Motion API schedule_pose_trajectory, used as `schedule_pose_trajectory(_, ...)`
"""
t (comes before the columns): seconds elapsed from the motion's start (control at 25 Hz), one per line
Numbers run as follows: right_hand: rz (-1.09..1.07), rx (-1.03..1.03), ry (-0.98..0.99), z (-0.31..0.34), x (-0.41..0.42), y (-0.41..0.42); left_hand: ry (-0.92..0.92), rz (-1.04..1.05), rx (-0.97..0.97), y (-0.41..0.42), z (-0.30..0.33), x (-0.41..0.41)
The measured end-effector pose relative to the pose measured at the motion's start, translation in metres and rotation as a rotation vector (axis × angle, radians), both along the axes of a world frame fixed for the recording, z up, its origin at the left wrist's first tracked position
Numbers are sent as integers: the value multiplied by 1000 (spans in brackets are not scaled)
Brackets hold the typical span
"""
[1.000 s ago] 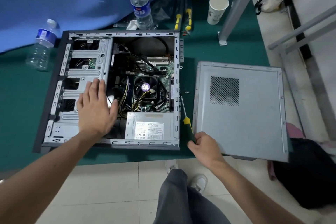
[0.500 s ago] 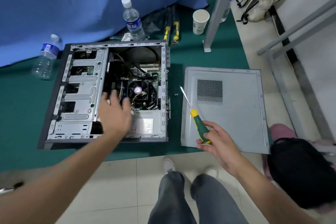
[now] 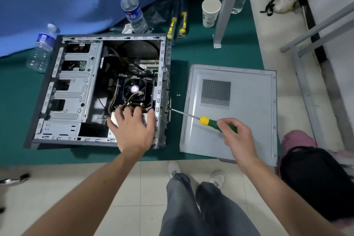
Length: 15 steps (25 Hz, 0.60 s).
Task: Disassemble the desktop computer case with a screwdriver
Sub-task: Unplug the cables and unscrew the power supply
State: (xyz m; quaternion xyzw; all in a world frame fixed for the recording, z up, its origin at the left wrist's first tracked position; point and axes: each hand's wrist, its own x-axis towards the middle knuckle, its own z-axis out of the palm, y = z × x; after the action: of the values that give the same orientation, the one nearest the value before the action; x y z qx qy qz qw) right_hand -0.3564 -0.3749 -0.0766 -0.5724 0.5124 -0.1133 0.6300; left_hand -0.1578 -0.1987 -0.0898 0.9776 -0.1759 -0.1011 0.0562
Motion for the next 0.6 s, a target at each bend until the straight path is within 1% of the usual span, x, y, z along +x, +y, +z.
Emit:
schedule_pose_trajectory(0.08, 12, -12, -1, -4, -1, -4, -22, -7, -17, 0, -2, 0)
schedule_pose_trajectory(0.2, 104, -23, -2, -7, 0, -6, -28, -4, -21, -1, -2, -1)
schedule_pose_trajectory(0.28, 128, -18, -8, -9, 3, -7, -32, -4, -27, -2, -2, 0)
schedule_pose_trajectory(0.6, 100, -16, -17, -13, 1, -12, -38, 1, -20, -2, -2, -1)
